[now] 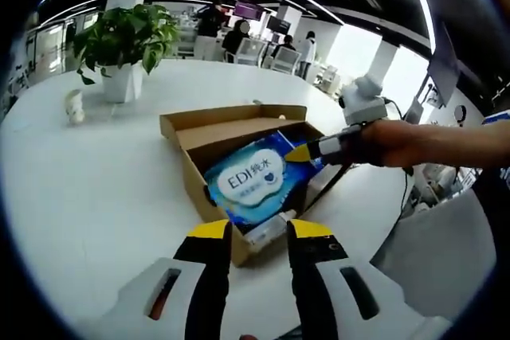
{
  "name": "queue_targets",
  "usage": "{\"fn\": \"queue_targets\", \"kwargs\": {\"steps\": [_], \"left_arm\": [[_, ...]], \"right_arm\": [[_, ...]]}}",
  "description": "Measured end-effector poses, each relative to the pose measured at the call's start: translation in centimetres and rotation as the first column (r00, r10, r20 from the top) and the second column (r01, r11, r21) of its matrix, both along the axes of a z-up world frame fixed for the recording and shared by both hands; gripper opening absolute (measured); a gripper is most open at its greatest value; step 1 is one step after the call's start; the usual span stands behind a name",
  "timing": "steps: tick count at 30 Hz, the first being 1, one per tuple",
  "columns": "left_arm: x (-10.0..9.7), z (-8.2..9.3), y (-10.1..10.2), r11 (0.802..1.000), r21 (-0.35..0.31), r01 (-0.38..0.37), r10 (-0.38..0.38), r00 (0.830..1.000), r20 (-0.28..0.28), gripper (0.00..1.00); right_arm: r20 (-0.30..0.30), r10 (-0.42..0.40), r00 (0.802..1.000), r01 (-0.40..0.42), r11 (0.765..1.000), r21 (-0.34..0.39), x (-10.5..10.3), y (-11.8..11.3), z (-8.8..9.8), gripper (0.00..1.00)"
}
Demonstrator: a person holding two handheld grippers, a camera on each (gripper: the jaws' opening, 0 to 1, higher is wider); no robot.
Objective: Operate the shoe box by opening the lid, removing the specified soft item, and placing it in the target area until the item is outside and the box remains undamaged.
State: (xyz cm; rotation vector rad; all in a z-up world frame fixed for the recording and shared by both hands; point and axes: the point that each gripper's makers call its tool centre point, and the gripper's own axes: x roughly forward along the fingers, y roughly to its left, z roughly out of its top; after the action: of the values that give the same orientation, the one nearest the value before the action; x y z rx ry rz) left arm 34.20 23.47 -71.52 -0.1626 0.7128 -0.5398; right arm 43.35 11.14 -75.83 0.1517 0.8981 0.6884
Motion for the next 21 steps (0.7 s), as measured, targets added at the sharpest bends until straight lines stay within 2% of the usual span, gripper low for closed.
{"fn": "queue_targets", "kwargs": {"steps": [4, 12, 21], "left_arm": [[0.3, -0.1, -0.6, 1.0, 0.002, 0.011, -0.011, 1.0, -0.001, 0.27], [1.3, -0.7, -2.3, 1.0, -0.005, 0.029, -0.029, 0.999, -0.024, 0.27], [3.4, -2.2, -4.8, 0.998, -0.017, 0.06, -0.061, 0.996, -0.061, 0.27]], "right_arm": [[0.013, -0.014, 1.0, 0.014, 1.0, 0.007, 0.4, -0.6, 0.7, 0.0], [0.049, -0.053, 0.997, 0.054, 0.999, -0.007, 1.0, -3.5, 2.2, 0.0], [0.054, -0.1, 0.993, 0.1, 0.995, 0.003, 2.0, -6.0, 2.0, 0.0]]}}
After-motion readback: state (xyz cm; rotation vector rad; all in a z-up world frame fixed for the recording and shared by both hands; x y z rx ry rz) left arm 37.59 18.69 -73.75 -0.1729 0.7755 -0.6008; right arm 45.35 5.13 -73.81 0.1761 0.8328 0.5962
